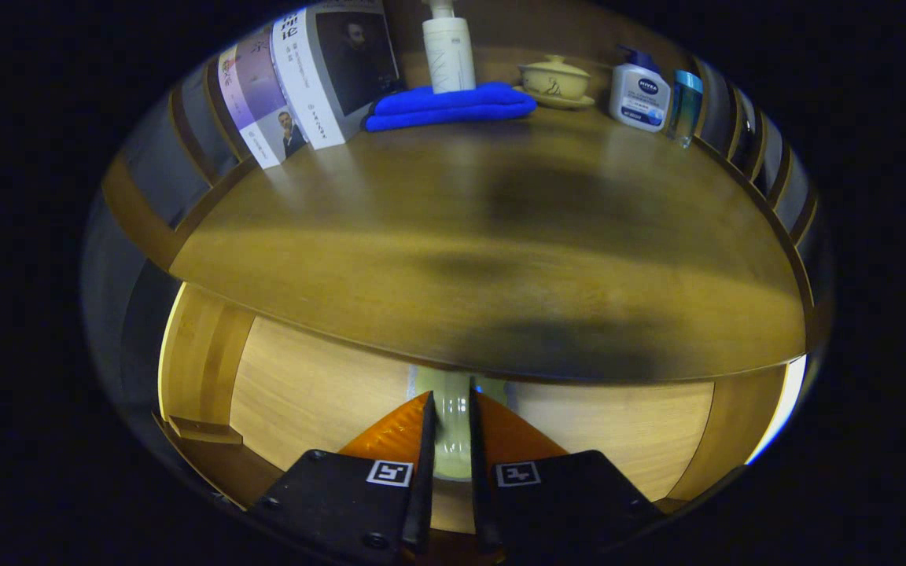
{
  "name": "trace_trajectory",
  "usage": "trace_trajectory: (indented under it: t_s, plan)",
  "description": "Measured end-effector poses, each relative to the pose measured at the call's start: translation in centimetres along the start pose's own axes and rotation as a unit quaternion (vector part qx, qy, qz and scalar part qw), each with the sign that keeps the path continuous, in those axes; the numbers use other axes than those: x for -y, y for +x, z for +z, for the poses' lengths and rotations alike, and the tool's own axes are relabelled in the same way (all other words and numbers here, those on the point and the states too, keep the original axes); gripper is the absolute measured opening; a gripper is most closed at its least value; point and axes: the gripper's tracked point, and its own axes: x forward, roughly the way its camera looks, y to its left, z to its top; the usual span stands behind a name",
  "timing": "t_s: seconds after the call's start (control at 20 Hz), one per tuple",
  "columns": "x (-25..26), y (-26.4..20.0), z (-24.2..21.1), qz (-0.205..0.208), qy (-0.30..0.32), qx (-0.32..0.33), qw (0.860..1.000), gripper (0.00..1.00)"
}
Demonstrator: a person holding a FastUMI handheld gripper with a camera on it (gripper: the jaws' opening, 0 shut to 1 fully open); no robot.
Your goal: Pull open the drawer, take out the items inside it, and place them on the countertop above the cabinet.
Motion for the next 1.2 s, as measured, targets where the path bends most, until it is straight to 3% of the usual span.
trace_trajectory:
  t_s: [0.05,0.7,0.95,1.2]
  plan:
    - [-0.5,-0.3,-0.1,0.016,0.002,0.001,1.0,0.16]
    - [-5.5,-11.2,-0.7,0.138,-0.045,0.065,0.987,0.16]
    - [-5.1,-16.0,2.8,0.151,-0.048,0.129,0.979,0.16]
    - [-2.0,-16.0,7.4,0.13,-0.018,0.14,0.981,0.16]
